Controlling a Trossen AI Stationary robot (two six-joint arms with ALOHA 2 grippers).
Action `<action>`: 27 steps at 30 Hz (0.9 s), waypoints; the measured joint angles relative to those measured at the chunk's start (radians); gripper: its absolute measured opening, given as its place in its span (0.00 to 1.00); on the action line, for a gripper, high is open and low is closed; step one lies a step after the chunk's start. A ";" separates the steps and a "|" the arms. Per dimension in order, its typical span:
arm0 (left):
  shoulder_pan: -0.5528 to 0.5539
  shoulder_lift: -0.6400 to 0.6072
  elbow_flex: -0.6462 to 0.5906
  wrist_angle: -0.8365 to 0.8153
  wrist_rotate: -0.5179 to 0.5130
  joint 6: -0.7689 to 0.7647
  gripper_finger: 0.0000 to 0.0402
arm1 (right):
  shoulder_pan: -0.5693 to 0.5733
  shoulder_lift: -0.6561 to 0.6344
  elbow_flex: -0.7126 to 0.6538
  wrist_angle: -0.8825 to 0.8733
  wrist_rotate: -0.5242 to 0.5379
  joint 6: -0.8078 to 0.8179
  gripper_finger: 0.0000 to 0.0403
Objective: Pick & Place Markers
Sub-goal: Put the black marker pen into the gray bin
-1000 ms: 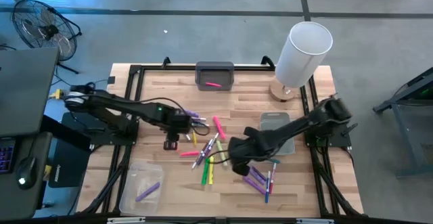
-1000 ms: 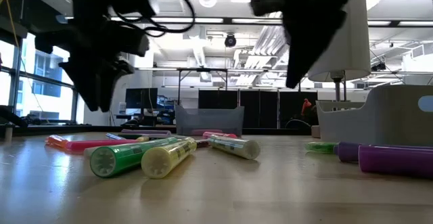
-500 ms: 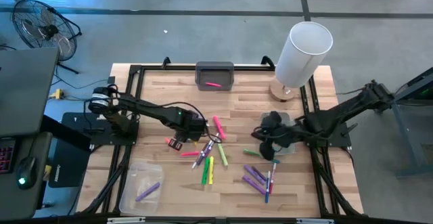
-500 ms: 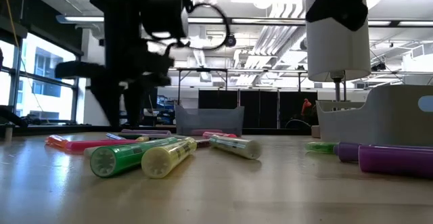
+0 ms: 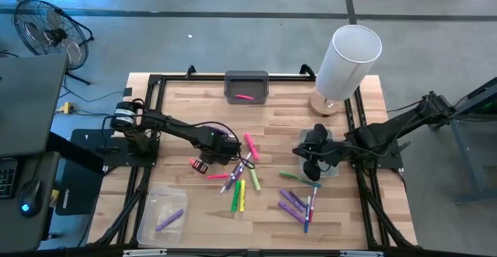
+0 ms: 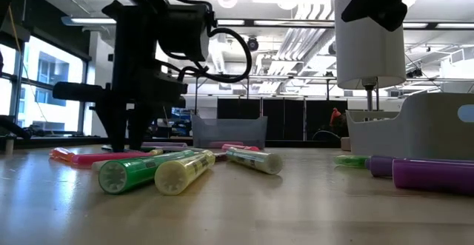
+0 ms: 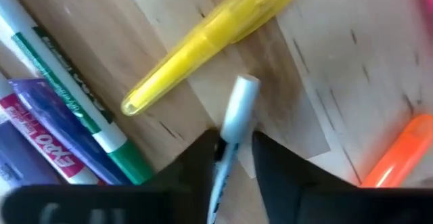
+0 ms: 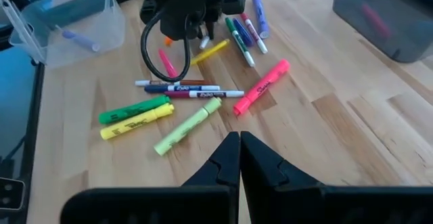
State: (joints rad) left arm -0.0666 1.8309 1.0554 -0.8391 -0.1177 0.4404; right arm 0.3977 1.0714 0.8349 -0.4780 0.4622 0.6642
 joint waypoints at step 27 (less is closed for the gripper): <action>0.001 -0.121 0.353 -0.115 0.012 -0.445 0.03 | 0.094 -0.039 0.002 -0.147 -0.050 0.034 0.00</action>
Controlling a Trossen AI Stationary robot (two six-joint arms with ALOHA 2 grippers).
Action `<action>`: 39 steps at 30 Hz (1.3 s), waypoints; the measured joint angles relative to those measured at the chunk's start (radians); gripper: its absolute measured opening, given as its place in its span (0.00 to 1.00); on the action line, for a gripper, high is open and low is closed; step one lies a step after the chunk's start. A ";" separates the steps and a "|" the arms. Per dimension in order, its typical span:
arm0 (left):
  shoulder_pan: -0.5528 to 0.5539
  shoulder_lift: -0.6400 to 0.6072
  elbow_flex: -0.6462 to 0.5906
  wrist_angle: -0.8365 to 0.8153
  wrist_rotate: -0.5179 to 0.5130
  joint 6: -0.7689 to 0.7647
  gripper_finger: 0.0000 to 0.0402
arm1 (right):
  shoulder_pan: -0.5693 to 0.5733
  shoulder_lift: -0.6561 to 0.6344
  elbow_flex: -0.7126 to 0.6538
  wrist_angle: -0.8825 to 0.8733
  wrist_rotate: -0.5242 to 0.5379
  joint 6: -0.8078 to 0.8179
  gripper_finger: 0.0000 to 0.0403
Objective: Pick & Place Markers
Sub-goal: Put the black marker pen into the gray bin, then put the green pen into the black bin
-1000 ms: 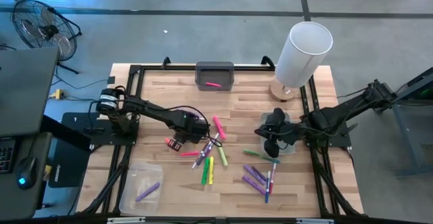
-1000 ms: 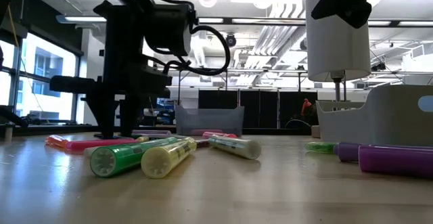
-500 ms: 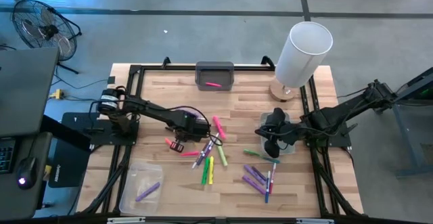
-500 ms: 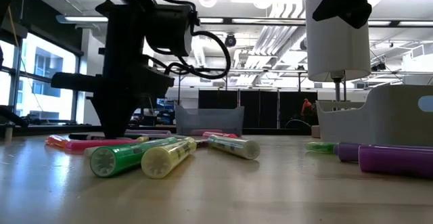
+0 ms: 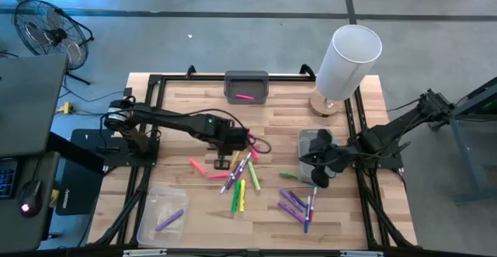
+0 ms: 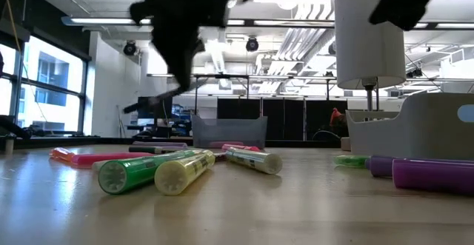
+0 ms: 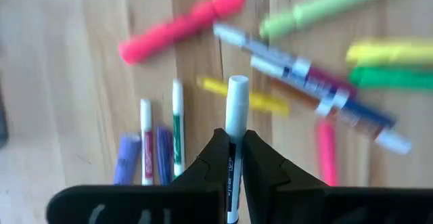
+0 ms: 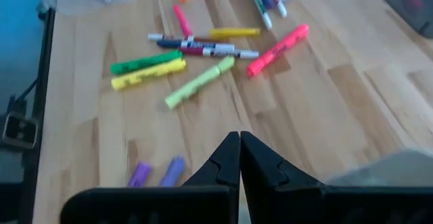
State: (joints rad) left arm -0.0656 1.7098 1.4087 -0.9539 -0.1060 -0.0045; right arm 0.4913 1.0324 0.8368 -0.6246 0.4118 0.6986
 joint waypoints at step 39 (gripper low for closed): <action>0.130 0.486 0.398 1.091 0.407 -0.872 0.00 | 0.152 -0.241 0.000 -0.202 0.013 0.062 0.00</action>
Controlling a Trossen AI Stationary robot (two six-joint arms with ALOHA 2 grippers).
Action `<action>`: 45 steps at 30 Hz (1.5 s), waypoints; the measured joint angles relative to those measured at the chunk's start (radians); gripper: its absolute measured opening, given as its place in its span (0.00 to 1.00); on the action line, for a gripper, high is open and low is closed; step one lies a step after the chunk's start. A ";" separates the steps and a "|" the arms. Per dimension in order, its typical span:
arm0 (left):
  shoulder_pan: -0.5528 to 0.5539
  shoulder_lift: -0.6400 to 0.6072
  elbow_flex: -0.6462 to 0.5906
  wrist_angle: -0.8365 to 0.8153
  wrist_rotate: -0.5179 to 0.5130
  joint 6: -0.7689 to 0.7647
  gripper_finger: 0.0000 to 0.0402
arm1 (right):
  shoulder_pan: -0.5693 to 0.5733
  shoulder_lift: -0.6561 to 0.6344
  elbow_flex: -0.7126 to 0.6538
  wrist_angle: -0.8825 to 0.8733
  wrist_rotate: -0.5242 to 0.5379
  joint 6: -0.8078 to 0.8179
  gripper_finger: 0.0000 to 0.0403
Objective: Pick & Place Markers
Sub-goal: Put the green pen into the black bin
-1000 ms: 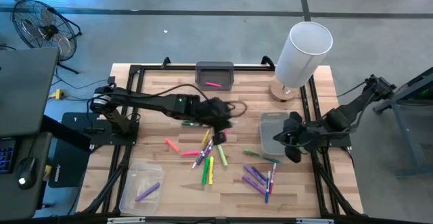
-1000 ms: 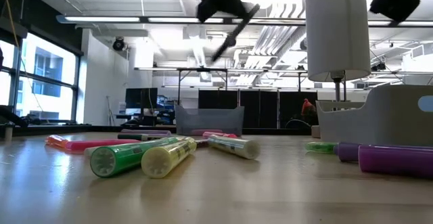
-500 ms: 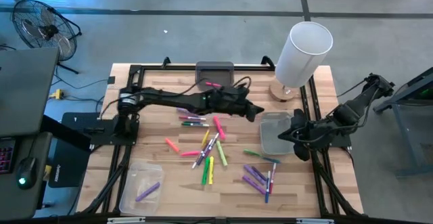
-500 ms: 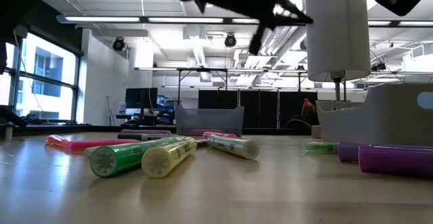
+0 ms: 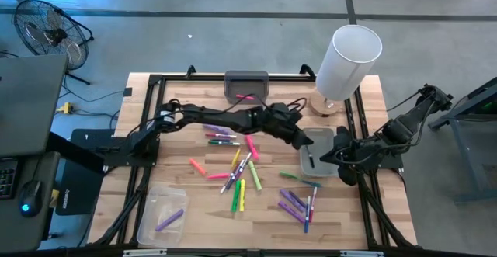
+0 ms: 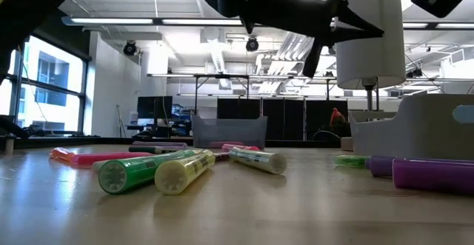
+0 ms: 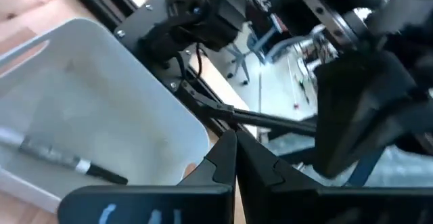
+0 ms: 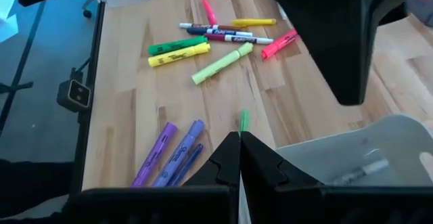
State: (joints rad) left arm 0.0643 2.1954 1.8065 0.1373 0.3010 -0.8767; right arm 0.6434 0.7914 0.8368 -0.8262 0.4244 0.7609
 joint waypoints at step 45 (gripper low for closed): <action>-0.319 -1.024 -0.943 -0.708 -0.459 0.374 0.00 | -0.021 0.049 0.000 0.129 0.078 0.042 0.00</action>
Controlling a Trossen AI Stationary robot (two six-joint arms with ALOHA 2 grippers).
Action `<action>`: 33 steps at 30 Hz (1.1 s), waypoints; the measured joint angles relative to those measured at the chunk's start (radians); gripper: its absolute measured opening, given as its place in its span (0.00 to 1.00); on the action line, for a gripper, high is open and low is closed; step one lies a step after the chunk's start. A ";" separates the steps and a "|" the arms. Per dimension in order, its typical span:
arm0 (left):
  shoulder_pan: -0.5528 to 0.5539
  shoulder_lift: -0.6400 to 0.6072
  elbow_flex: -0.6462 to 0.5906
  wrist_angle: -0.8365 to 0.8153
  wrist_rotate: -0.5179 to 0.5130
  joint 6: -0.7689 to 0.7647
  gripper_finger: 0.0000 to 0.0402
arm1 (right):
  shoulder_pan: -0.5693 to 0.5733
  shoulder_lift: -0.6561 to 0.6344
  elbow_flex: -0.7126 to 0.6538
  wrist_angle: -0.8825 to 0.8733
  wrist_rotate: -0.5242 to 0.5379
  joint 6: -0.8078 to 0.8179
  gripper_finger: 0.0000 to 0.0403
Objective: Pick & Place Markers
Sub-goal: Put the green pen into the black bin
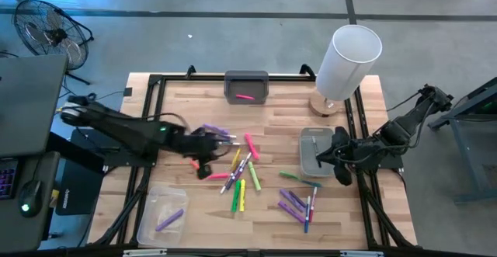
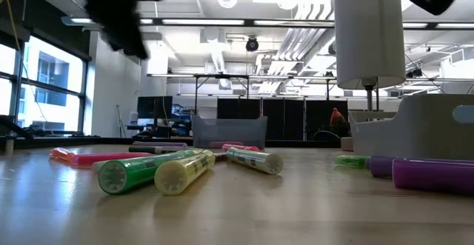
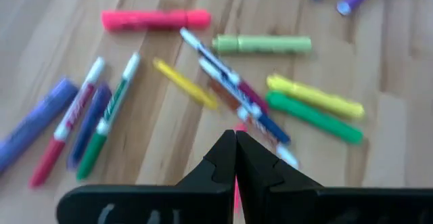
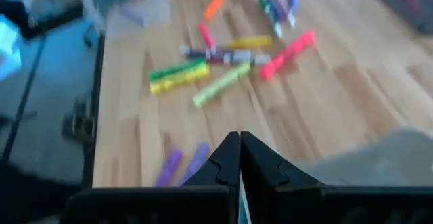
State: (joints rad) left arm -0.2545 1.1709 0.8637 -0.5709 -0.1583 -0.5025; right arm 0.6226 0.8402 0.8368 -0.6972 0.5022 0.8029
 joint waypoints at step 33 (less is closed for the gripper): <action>-0.047 -0.769 -0.260 -0.204 -0.082 0.091 0.00 | -0.346 1.204 0.707 -0.495 -0.513 -0.158 0.31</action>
State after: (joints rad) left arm -0.3016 0.4019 0.6037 -0.7746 -0.2407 -0.4116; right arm 0.2763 2.0441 1.5435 -1.1917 -0.0107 0.6453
